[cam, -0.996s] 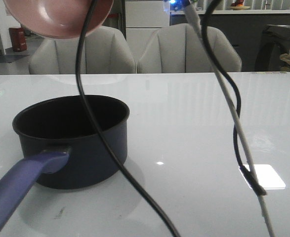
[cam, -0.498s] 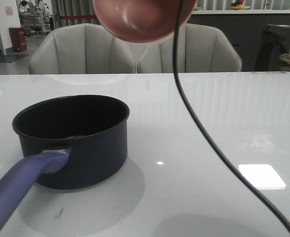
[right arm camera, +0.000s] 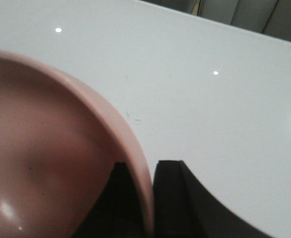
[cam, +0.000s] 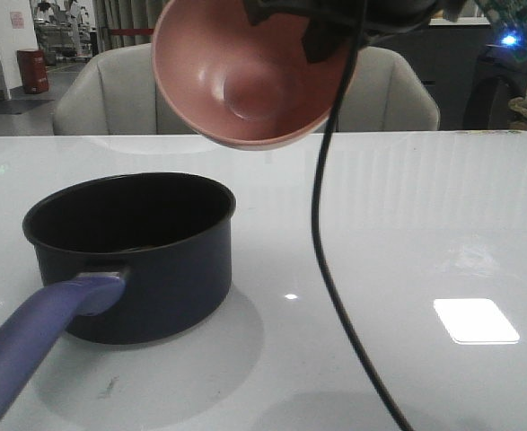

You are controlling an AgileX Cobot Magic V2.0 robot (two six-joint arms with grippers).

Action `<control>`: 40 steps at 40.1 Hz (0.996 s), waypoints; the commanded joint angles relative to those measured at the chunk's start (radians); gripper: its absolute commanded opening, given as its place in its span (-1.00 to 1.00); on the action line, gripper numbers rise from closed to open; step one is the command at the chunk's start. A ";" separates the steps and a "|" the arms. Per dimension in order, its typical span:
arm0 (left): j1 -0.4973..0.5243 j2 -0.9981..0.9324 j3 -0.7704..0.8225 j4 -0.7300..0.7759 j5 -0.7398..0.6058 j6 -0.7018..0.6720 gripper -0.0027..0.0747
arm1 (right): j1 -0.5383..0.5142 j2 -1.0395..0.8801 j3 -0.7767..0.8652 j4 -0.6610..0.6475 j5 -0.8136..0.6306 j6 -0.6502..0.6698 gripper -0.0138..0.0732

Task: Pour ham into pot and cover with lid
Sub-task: 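Carry the empty pink bowl back and lower it onto the table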

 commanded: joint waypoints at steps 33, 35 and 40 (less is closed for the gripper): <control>-0.007 0.009 -0.029 -0.008 -0.080 -0.001 0.22 | -0.515 -0.062 0.177 -0.325 0.716 0.528 -0.36; -0.007 0.009 -0.029 -0.008 -0.080 -0.001 0.22 | -0.547 -0.057 0.174 -0.429 0.754 0.594 -0.36; -0.007 0.009 -0.029 -0.008 -0.080 -0.001 0.22 | -0.635 -0.040 0.174 -0.687 0.831 0.844 -0.36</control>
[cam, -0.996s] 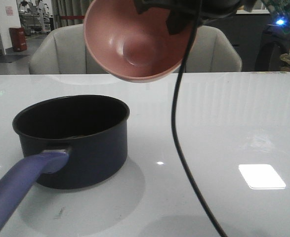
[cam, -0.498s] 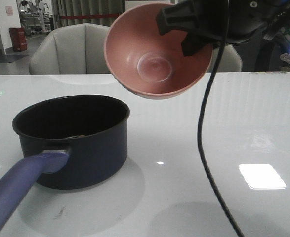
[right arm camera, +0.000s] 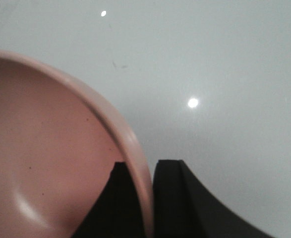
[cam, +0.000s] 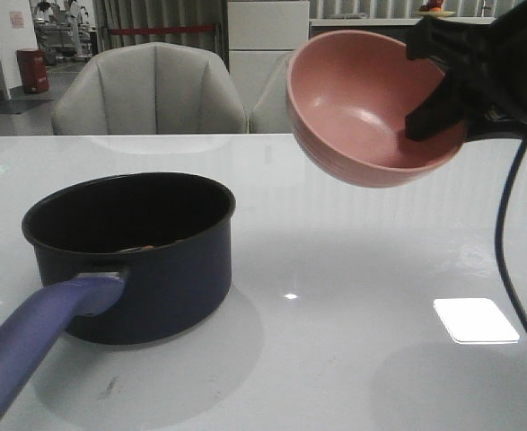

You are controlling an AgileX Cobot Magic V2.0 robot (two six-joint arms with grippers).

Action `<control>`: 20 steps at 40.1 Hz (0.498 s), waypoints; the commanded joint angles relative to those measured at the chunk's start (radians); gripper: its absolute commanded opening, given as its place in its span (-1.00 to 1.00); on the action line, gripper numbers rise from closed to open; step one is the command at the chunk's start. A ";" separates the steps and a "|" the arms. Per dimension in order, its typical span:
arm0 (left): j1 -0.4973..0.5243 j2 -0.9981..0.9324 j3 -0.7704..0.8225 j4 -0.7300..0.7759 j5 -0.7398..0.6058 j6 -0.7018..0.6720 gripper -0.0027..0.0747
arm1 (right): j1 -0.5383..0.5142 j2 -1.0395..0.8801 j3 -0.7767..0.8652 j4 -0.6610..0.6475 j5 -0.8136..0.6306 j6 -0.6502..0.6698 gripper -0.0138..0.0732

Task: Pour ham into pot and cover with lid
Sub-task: 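Carry the empty pink bowl back and lower it onto the table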

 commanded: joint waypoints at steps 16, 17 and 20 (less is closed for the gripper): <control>-0.007 0.009 -0.029 -0.008 -0.080 -0.001 0.22 | -0.207 0.099 -0.136 -0.808 0.285 0.701 -0.36; -0.007 0.009 -0.029 -0.008 -0.080 -0.001 0.22 | -0.207 0.109 -0.145 -0.841 0.290 0.730 -0.36; -0.007 0.009 -0.029 -0.008 -0.080 -0.001 0.22 | -0.207 0.150 -0.189 -0.907 0.323 0.789 -0.36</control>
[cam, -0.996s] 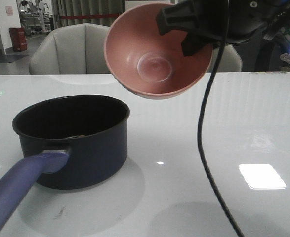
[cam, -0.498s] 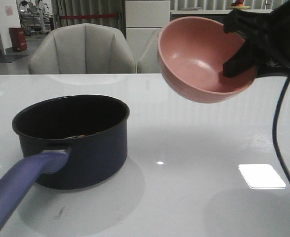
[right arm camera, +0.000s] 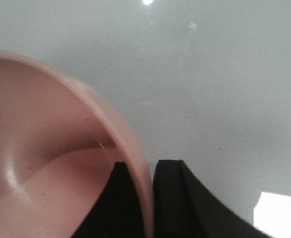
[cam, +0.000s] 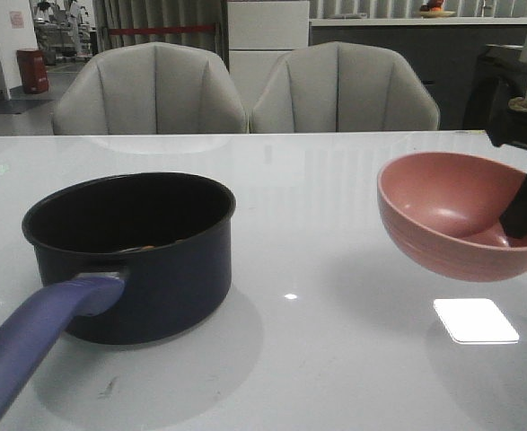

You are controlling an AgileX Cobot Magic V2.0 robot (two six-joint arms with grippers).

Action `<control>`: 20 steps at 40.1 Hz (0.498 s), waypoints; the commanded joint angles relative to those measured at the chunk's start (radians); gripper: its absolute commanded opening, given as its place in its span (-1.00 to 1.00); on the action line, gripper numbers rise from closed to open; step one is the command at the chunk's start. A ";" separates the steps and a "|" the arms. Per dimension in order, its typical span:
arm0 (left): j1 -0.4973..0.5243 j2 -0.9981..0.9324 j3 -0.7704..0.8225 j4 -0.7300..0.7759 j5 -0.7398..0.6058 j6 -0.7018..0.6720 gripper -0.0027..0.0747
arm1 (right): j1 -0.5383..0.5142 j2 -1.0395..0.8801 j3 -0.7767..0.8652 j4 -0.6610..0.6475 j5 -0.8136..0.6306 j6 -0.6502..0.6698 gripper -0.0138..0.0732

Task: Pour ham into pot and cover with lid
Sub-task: 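Carry the empty pink bowl back and lower it onto the table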

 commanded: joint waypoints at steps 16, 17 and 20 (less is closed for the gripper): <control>-0.007 0.009 -0.029 -0.008 -0.080 -0.001 0.22 | -0.004 0.239 -0.347 -0.193 0.256 0.110 -0.23; -0.007 0.009 -0.029 -0.008 -0.080 -0.001 0.22 | -0.002 0.246 -0.358 -0.193 0.262 0.110 -0.19; -0.007 0.009 -0.029 -0.008 -0.080 -0.001 0.22 | -0.001 0.262 -0.376 -0.203 0.266 0.109 -0.02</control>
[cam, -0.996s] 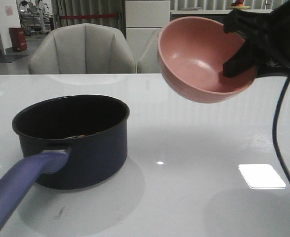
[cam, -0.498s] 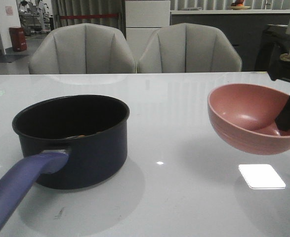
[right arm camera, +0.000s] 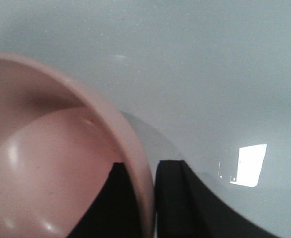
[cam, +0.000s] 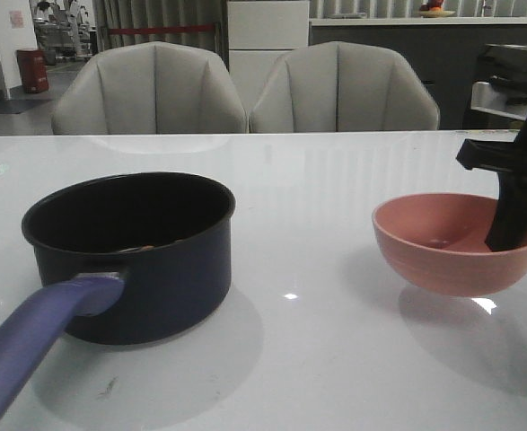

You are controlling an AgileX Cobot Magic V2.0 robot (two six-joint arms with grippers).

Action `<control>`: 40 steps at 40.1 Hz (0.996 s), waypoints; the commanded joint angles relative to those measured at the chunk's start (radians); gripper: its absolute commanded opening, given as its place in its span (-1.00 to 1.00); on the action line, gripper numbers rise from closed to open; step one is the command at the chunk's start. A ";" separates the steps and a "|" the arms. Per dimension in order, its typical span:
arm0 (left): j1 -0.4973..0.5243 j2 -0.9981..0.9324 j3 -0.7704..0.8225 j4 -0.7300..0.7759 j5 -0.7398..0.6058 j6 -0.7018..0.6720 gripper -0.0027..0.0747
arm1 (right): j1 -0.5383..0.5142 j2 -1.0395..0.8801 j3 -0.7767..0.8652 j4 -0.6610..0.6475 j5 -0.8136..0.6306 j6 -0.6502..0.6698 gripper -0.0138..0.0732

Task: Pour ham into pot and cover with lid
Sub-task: 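Carry the empty pink bowl back and lower it onto the table, then open the right gripper and withdraw it from the bowl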

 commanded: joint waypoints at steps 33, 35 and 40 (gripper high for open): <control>-0.007 0.009 -0.029 -0.008 -0.080 -0.001 0.22 | 0.152 -0.439 0.046 -0.110 -0.212 -0.031 0.27; -0.007 0.009 -0.029 -0.008 -0.082 -0.001 0.22 | 0.180 -0.486 0.080 -0.110 -0.254 -0.031 0.27; -0.007 0.009 -0.029 -0.008 -0.080 -0.001 0.22 | 0.241 -0.611 0.186 -0.110 -0.357 -0.031 0.27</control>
